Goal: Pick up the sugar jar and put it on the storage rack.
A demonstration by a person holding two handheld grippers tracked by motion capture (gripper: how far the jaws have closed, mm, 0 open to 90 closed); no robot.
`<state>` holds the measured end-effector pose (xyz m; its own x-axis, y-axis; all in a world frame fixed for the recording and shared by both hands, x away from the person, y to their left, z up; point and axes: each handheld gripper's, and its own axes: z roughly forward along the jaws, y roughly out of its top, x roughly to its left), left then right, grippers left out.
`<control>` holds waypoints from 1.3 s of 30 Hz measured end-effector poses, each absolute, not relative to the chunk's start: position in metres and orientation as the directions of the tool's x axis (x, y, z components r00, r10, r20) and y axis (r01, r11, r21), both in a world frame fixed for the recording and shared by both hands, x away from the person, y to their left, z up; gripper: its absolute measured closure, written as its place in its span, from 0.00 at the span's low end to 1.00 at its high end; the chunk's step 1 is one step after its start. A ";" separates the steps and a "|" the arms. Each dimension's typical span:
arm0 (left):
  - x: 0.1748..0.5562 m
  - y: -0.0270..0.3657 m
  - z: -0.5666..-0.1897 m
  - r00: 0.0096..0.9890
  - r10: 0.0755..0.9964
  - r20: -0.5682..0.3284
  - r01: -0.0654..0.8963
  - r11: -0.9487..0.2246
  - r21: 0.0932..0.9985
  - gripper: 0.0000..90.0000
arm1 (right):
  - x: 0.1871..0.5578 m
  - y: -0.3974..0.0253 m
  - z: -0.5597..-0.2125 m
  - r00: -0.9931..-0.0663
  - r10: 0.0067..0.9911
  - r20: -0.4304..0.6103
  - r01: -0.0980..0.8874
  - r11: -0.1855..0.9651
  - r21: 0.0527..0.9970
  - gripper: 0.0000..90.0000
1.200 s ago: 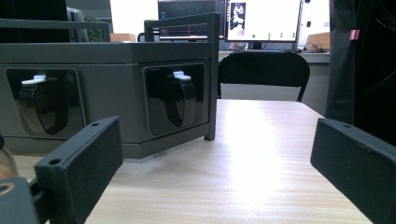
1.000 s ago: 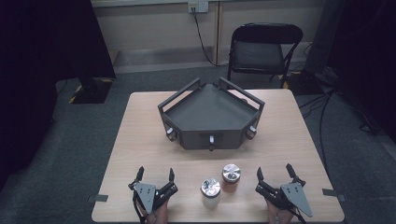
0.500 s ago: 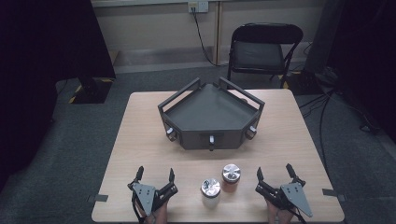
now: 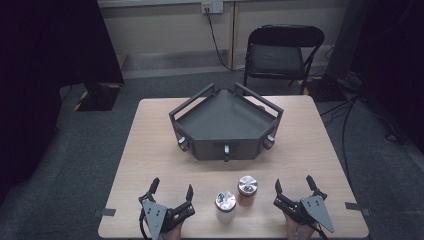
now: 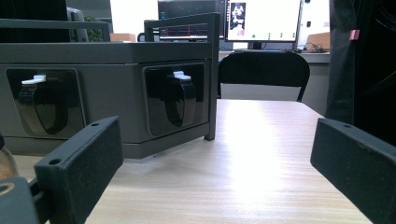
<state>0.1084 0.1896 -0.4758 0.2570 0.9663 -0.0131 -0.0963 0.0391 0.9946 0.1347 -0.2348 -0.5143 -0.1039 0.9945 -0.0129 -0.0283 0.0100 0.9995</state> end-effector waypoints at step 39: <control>0.116 0.153 -0.479 0.546 0.838 -0.005 -0.002 0.007 1.000 0.12 | 0.135 -0.234 -0.514 -0.101 0.995 -0.012 -0.028 0.010 1.000 0.02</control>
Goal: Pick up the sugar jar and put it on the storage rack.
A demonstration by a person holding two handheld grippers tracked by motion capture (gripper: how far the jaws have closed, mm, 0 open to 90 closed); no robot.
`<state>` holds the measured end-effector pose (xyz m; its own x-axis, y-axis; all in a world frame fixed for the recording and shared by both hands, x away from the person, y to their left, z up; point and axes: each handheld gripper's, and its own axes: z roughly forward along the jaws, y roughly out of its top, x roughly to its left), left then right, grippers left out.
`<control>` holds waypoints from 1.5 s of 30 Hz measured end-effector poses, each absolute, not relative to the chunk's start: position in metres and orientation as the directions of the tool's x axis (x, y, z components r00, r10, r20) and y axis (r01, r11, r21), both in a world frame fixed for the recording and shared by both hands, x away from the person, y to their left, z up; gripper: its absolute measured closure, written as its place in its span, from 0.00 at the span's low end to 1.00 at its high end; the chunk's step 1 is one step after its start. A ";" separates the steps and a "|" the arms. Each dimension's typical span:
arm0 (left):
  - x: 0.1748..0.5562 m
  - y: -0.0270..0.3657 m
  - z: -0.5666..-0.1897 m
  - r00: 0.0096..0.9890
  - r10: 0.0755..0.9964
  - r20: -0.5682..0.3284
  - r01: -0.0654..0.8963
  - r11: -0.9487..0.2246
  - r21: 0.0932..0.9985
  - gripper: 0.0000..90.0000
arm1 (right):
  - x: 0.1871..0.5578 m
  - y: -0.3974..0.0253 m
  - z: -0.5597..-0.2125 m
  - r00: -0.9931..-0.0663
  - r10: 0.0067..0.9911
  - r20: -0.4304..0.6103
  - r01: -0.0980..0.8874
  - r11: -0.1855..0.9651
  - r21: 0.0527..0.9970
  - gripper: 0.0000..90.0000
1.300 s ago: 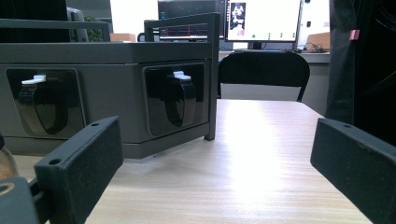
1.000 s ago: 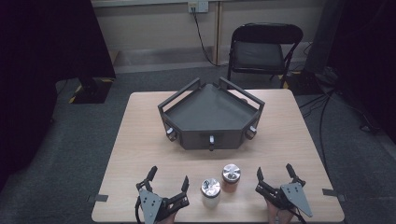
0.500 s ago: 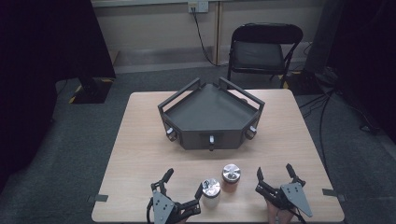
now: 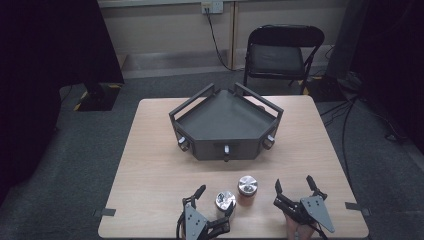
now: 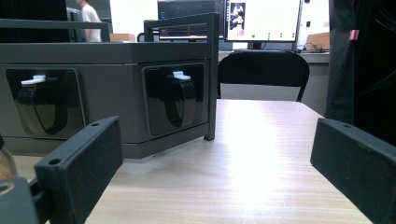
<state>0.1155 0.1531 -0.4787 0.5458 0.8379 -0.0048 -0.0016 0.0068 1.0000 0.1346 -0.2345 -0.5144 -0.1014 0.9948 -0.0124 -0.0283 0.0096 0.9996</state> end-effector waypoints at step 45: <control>0.128 0.143 -0.489 0.578 0.816 -0.024 0.067 -0.018 0.998 0.39 | 0.134 -0.233 -0.514 -0.094 0.996 -0.011 -0.029 0.009 1.000 0.02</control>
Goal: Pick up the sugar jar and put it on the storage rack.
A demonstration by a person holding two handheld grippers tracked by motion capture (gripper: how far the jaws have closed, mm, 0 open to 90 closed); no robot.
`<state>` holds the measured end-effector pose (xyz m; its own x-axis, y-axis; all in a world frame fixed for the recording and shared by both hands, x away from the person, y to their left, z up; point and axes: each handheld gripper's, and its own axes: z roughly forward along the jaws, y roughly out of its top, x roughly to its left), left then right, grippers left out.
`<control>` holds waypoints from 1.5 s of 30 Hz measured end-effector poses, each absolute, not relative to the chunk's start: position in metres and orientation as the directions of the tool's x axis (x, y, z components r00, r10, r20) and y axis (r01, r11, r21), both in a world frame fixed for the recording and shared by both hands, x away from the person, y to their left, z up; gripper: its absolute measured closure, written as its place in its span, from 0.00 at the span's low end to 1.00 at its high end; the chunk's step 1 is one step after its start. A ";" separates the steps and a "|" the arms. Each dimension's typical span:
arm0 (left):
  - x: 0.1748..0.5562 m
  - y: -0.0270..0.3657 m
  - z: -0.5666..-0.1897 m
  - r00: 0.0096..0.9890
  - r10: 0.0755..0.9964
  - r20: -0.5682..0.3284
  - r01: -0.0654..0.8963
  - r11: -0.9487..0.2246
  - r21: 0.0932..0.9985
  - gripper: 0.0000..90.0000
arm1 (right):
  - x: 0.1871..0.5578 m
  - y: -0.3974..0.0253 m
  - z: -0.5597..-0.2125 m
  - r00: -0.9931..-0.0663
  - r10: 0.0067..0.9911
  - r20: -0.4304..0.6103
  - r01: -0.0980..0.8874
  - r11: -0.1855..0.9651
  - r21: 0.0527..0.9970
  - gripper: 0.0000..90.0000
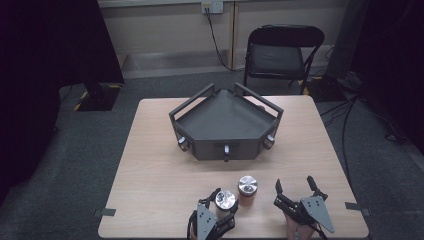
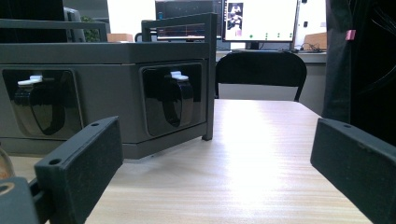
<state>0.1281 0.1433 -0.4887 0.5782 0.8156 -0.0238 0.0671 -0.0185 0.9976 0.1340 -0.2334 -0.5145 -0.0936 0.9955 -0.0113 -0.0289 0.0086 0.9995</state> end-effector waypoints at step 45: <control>0.160 0.182 -0.448 0.665 0.747 0.004 0.025 -0.027 0.999 0.39 | 0.134 -0.234 -0.514 -0.095 0.995 -0.013 -0.028 0.010 1.000 0.02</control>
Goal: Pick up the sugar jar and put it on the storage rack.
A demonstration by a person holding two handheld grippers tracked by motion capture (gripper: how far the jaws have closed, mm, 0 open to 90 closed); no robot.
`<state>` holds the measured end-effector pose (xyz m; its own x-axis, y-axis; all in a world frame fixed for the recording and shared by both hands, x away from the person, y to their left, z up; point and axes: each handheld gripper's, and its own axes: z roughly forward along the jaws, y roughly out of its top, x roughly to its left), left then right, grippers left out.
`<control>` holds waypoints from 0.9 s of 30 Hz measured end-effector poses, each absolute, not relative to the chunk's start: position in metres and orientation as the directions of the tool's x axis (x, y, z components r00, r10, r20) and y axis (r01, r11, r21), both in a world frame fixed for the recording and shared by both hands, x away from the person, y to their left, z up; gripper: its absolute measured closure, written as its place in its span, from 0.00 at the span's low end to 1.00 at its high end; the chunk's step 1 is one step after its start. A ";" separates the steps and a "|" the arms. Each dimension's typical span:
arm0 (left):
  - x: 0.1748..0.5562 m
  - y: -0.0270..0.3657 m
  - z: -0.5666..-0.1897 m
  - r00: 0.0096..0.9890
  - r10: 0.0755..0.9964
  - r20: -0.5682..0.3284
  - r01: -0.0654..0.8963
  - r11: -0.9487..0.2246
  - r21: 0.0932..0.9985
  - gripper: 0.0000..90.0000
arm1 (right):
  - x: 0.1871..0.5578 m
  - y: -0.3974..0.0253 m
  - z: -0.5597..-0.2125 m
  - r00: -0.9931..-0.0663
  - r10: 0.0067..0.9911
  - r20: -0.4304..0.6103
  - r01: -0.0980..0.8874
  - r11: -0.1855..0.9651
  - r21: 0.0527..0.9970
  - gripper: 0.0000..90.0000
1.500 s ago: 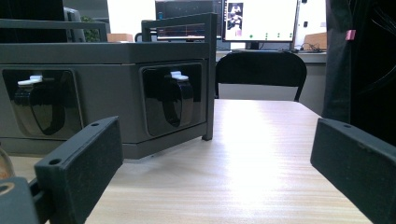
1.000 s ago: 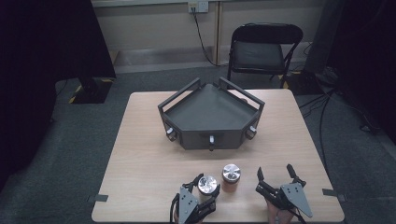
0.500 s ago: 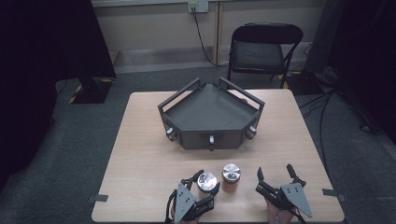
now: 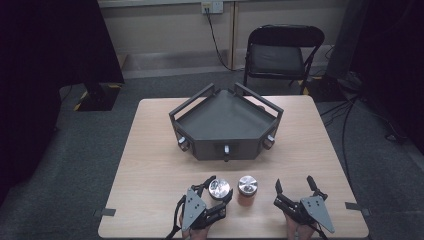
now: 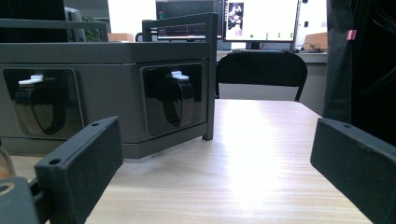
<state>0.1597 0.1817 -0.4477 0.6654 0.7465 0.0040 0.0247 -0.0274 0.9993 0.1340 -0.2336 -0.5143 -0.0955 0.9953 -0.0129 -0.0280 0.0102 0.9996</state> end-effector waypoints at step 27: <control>0.187 0.184 -0.415 0.623 0.783 0.008 -0.007 -0.004 1.000 0.39 | 0.134 -0.234 -0.514 -0.095 0.995 -0.013 -0.028 0.010 1.000 0.02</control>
<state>0.1870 0.1839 -0.4152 0.6225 0.7826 0.0079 -0.0071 -0.0044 1.0000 0.1341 -0.2336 -0.5143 -0.0953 0.9954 -0.0128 -0.0279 0.0102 0.9996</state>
